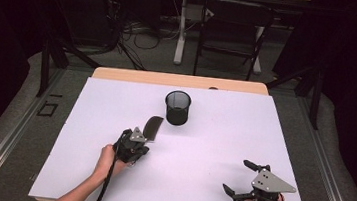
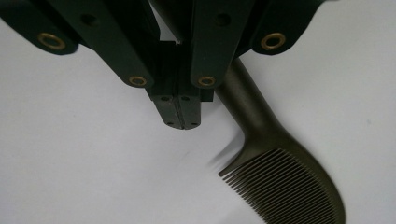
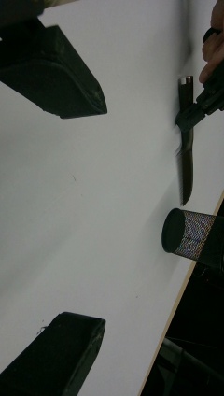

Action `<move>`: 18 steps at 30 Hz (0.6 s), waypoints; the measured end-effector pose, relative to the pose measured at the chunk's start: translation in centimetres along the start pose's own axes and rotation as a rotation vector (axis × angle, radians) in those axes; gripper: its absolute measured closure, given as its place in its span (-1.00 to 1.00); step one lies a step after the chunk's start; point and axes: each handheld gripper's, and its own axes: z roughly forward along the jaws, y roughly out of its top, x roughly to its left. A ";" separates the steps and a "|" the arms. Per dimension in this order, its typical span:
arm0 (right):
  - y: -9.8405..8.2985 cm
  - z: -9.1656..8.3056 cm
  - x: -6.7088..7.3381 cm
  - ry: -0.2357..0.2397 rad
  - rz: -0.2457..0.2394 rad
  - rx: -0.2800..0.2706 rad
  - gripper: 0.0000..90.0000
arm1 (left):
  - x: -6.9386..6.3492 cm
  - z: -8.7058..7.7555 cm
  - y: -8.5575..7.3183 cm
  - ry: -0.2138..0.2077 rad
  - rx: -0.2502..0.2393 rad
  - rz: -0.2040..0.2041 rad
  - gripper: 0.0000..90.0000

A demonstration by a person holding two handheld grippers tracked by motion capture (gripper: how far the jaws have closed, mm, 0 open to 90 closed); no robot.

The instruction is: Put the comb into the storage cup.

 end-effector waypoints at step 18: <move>0.0 0.0 0.0 0.001 0.001 0.003 -1.00 | 0.6 -0.2 -0.2 0.037 0.011 -0.005 1.00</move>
